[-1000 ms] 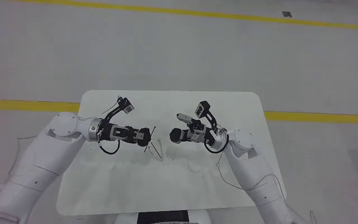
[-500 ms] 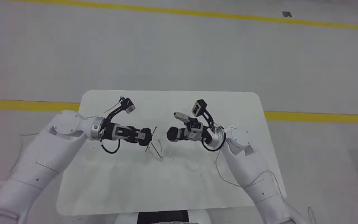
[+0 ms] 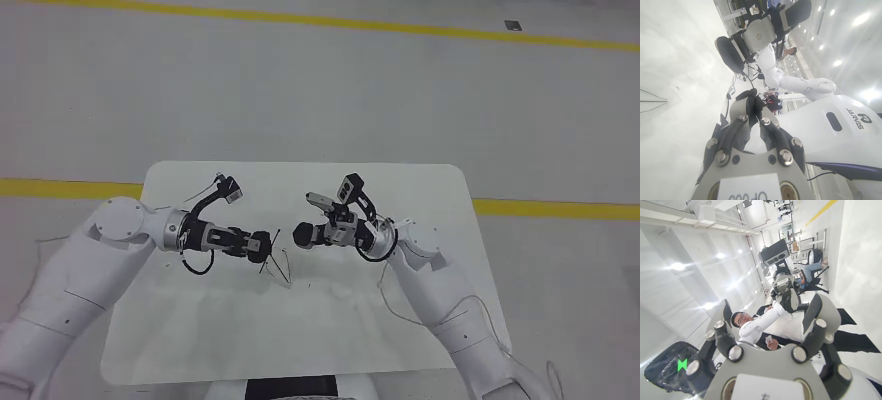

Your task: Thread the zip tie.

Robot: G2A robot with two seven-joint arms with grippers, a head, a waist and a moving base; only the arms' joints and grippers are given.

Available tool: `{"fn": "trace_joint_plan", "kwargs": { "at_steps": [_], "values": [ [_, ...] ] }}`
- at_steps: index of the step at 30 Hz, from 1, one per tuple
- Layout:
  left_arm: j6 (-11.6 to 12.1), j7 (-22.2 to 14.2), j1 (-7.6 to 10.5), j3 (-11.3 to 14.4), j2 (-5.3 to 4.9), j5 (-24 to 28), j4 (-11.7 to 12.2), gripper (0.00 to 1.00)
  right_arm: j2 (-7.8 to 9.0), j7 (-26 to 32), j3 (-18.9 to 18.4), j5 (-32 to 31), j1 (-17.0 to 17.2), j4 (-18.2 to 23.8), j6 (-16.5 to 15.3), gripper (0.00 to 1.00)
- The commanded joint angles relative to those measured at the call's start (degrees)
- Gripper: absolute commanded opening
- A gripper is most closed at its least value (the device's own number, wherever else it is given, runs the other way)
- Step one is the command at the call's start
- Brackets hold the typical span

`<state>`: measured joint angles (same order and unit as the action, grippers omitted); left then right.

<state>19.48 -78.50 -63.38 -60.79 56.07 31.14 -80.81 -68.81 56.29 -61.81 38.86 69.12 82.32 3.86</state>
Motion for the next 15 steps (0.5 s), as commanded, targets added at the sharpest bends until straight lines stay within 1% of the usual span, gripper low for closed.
{"fn": "trace_joint_plan", "kwargs": {
  "at_steps": [1,7,13,14,15],
  "values": [
    [0.0,0.0,0.0,0.0,0.0,0.0,0.0,0.0,-0.02,-0.9,0.2,0.0,0.5,0.6,0.4,1.0],
    [0.0,0.0,0.0,0.0,0.0,0.0,0.0,0.0,-0.09,-0.9,0.8,-0.7,0.1,1.1,0.7,1.0],
    [0.0,0.0,0.0,0.0,0.0,0.0,0.0,0.0,-0.25,-3.1,1.5,-2.0,0.2,1.4,-0.2,1.0],
    [0.0,0.0,0.0,0.0,0.0,0.0,0.0,0.0,-0.28,-3.4,1.6,-1.9,0.3,1.5,-0.4,0.83],
    [0.0,0.0,0.0,0.0,0.0,0.0,0.0,0.0,-0.3,-3.7,1.7,-2.0,0.4,1.6,-0.6,0.81]
  ]
}}
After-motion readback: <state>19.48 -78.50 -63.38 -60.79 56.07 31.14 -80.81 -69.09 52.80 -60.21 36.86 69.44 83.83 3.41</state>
